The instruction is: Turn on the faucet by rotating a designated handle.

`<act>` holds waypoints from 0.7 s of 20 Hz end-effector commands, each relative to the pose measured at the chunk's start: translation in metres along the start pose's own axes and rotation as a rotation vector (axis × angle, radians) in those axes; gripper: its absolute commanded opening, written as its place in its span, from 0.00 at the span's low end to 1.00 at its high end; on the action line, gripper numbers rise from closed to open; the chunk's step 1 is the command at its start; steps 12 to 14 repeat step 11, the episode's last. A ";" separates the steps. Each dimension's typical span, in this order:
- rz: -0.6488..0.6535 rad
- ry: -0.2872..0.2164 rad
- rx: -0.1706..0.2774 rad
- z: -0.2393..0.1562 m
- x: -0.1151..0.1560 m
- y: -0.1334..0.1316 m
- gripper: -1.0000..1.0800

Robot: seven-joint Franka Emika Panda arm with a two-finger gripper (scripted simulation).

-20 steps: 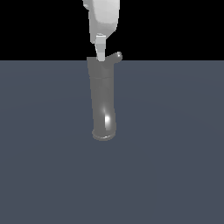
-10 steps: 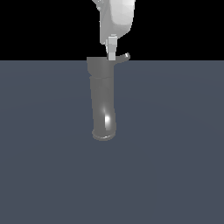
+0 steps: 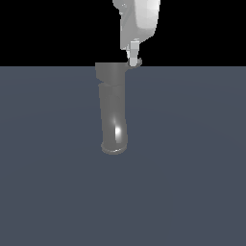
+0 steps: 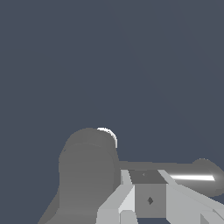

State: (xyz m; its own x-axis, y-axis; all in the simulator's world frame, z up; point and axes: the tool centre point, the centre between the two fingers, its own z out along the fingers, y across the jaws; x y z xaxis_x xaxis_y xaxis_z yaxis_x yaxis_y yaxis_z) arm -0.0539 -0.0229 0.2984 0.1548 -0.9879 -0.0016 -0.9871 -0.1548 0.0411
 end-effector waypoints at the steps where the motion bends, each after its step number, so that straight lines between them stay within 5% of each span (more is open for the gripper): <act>1: 0.007 -0.001 0.034 0.000 0.007 -0.024 0.00; 14: 0.037 0.001 0.041 -0.001 0.032 -0.048 0.00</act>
